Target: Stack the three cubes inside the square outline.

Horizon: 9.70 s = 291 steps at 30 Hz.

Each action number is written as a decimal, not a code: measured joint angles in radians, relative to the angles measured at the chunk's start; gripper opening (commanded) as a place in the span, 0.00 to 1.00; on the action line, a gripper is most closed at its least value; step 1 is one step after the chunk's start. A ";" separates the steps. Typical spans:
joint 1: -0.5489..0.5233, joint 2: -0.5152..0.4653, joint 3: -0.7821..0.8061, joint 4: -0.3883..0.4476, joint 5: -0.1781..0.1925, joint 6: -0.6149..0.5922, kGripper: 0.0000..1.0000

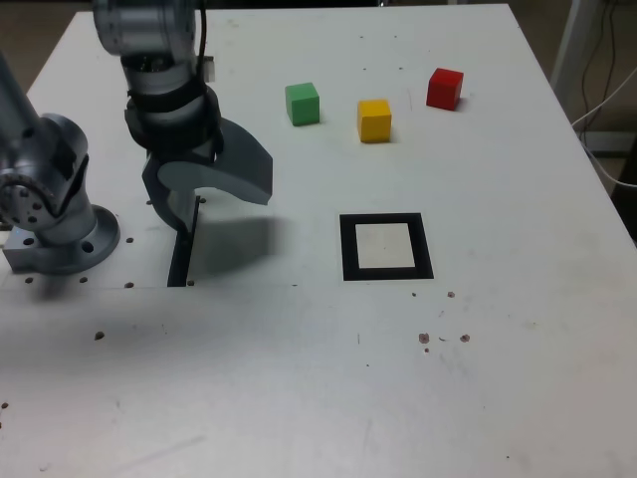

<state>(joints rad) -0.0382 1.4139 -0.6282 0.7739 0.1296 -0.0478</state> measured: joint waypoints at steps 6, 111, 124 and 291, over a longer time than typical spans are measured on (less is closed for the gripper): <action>0.001 -0.011 0.006 0.002 0.006 0.000 0.99; 0.573 1.069 -1.783 0.624 0.047 0.646 0.99; 0.574 1.083 -1.790 0.632 0.037 0.766 0.99; -0.009 0.563 -0.716 0.201 -0.155 0.120 0.98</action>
<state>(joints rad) -0.0468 1.9771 -1.3441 0.9748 -0.0256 0.0725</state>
